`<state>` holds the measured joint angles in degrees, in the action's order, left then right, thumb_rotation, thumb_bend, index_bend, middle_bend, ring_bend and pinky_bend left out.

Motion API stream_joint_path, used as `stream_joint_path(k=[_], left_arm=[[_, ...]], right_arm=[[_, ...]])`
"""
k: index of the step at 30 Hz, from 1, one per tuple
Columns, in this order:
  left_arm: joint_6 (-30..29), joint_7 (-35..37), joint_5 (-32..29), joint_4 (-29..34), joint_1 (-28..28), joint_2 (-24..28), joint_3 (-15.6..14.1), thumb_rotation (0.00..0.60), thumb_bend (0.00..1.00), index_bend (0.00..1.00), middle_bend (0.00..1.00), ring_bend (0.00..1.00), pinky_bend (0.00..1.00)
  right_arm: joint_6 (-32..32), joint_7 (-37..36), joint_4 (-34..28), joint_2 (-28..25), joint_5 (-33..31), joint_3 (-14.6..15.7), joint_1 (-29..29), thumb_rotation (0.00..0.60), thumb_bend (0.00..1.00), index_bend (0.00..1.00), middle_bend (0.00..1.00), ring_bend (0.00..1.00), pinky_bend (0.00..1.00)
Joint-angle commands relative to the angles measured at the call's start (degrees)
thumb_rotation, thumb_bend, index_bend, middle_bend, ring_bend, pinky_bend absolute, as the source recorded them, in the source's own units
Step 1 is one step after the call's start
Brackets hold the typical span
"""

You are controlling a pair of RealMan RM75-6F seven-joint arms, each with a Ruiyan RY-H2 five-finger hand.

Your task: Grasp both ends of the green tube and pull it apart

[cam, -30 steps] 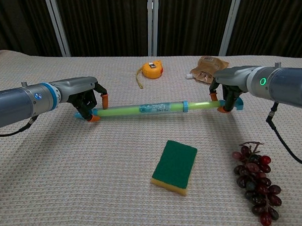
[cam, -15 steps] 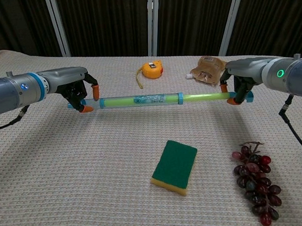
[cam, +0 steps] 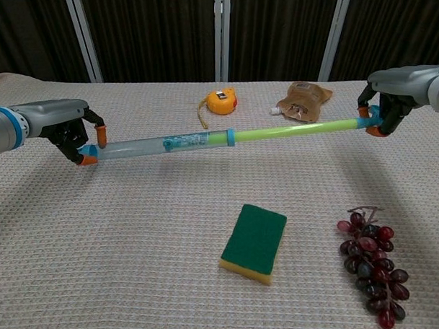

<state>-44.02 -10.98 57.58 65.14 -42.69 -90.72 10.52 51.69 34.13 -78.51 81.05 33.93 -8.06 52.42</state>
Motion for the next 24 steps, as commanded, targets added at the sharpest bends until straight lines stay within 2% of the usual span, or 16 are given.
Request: stream_joint_path(k=[1,24], left_arm=[[-0.1,0.4,0.1,-0.4,0.4,0.3,-0.3,0.6,0.6,0.77,0.88,0.82,1.0],[1.3,4.3,1.4,-4.3,2.7,2.2,-1.5,0.6,0.6,0.78,0.88,0.82,1.0]], right_arm=[[0.3,-0.3,-0.8,-0.9,0.7,0.1,-0.6,0.6,0.5,0.71,1.0,1.0,1.0],[2.1,1.7,-2.0,-3.1,1.6,-0.2,-1.6,0.6,0.5,0.71,1.0,1.0,1.0]])
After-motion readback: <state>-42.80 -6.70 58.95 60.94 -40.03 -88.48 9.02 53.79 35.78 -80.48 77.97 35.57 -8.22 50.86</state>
